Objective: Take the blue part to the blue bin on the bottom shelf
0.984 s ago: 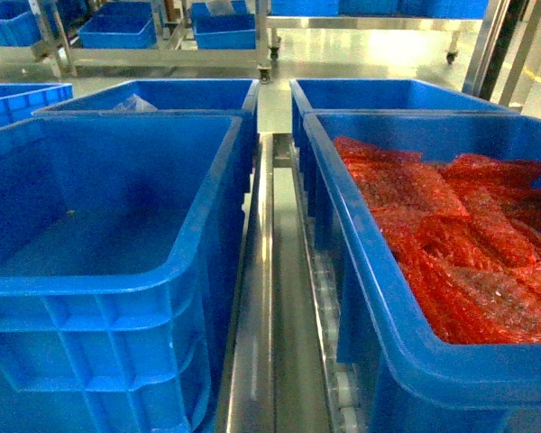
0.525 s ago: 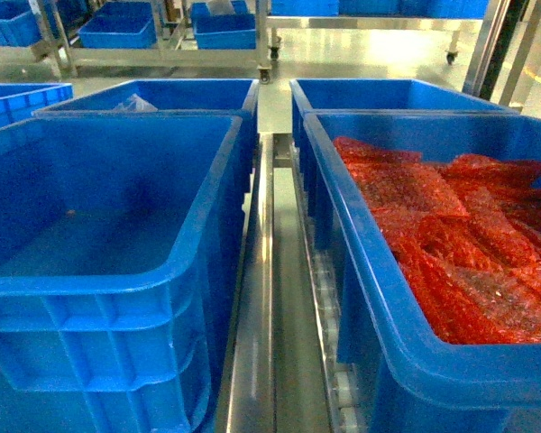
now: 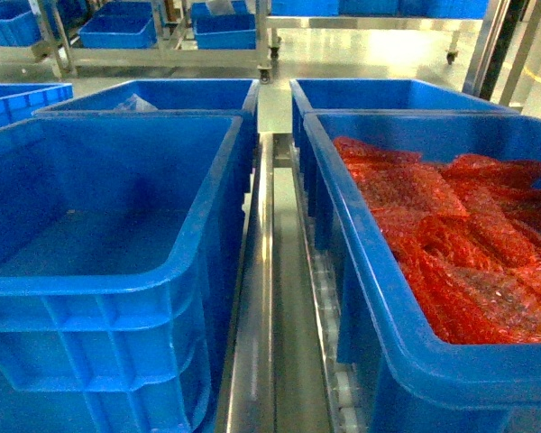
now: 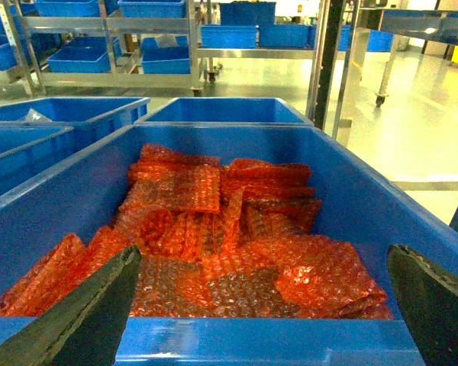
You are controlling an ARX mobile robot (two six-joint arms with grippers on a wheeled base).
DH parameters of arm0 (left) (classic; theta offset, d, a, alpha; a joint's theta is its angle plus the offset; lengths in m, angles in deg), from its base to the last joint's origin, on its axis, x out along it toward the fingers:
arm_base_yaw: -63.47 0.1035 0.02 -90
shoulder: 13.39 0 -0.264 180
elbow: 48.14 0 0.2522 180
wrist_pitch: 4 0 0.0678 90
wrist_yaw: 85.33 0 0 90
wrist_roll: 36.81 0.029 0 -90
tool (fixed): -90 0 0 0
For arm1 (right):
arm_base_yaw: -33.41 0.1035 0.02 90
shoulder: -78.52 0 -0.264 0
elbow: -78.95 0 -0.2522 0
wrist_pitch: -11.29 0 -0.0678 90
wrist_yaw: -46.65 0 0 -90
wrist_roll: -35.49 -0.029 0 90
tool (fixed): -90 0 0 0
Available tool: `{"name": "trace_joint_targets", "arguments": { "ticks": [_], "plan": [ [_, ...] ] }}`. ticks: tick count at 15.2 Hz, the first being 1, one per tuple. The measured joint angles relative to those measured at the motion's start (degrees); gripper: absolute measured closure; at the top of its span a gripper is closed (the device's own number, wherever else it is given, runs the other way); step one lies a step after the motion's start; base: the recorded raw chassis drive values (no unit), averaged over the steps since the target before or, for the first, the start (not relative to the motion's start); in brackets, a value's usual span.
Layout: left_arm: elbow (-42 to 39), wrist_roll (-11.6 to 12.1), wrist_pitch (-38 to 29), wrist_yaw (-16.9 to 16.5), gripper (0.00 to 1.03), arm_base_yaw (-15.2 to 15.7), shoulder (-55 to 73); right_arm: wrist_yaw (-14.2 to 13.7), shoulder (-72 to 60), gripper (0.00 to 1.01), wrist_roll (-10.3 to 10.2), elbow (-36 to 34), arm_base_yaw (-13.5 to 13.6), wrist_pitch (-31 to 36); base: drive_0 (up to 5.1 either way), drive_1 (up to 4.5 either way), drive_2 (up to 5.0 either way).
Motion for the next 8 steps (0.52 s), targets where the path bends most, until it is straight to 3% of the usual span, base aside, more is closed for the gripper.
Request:
{"name": "trace_joint_targets", "arguments": {
  "ticks": [8],
  "plan": [
    [0.00,0.00,0.00,0.00,0.59,0.00,0.00,0.00,0.00,0.03,0.00,0.00,0.00,0.00,0.0,0.00,0.0]
  ]
}}
